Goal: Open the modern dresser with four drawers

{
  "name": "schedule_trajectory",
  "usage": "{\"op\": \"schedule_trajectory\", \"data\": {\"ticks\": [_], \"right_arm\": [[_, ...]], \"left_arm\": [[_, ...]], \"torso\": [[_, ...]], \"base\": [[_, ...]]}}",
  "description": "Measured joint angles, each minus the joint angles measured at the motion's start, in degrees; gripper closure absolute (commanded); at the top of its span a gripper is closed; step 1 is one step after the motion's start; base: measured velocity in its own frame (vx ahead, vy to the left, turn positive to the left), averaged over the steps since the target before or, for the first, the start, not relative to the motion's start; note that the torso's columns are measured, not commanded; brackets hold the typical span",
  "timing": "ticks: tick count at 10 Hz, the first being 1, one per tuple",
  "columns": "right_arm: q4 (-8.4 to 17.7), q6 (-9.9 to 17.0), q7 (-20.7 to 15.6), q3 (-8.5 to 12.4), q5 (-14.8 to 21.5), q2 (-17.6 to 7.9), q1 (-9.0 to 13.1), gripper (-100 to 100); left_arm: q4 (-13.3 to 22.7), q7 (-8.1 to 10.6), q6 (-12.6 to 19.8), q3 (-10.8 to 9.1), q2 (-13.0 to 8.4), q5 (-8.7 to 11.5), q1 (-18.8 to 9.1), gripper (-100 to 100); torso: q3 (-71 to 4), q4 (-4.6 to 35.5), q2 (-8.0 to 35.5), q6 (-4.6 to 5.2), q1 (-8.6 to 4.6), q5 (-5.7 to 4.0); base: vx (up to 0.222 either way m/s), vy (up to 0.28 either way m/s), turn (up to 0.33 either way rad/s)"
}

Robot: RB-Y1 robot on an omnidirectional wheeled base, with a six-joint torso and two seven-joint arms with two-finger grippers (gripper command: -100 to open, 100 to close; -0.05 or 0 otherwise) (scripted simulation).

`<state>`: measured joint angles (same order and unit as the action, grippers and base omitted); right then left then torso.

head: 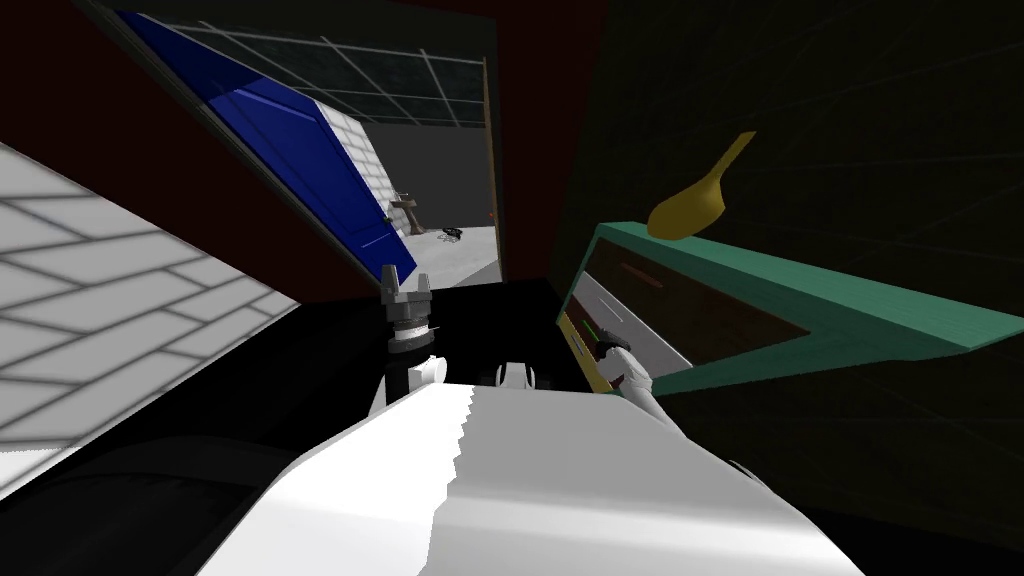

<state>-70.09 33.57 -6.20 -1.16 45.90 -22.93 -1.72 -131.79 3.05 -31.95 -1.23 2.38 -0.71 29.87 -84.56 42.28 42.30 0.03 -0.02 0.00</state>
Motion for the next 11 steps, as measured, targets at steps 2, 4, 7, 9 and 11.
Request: {"op": "schedule_trajectory", "data": {"ticks": [2, 4, 7, 9, 11], "right_arm": [[2.76, 2.47, -0.79, 0.27, 1.89, -0.46, 1.09, -100], [6.57, 4.63, -1.13, 0.51, 4.49, -0.53, 2.89, -100], [11.63, 8.07, -2.23, 1.04, 7.80, -0.98, 4.87, -100], [14.63, 10.86, -3.57, 1.52, 10.05, -1.10, 6.18, -100], [17.08, 13.38, -4.82, 1.93, 11.69, -1.12, 7.10, -100]], "left_arm": [[0.00, 0.00, 0.00, 0.00, 0.00, 0.00, 0.00, 0], [0.00, 0.00, 0.00, 0.00, 0.00, 0.00, 0.00, 0], [0.00, 0.00, 0.00, 0.00, 0.00, 0.00, 0.00, 0], [0.00, 0.00, 0.00, 0.00, 0.00, 0.00, 0.00, 0], [0.00, 0.00, 0.00, 0.00, 0.00, 0.00, 0.00, 0]], "torso": [[0.01, 0.01, 0.02, 0.00, 0.02, 0.01], [0.00, 0.00, 0.00, 0.00, -0.02, -0.01], [0.00, 0.01, -0.01, -0.04, 0.03, 0.00], [-0.01, 0.00, -0.01, 0.00, -0.01, 0.00], [0.02, 0.01, 0.03, 0.00, -0.02, -0.01]], "base": [[0.037, 0.036, 0.086], [0.039, 0.028, 0.099], [0.040, 0.029, 0.123], [0.037, 0.018, 0.080], [0.021, 0.009, 0.026]]}}
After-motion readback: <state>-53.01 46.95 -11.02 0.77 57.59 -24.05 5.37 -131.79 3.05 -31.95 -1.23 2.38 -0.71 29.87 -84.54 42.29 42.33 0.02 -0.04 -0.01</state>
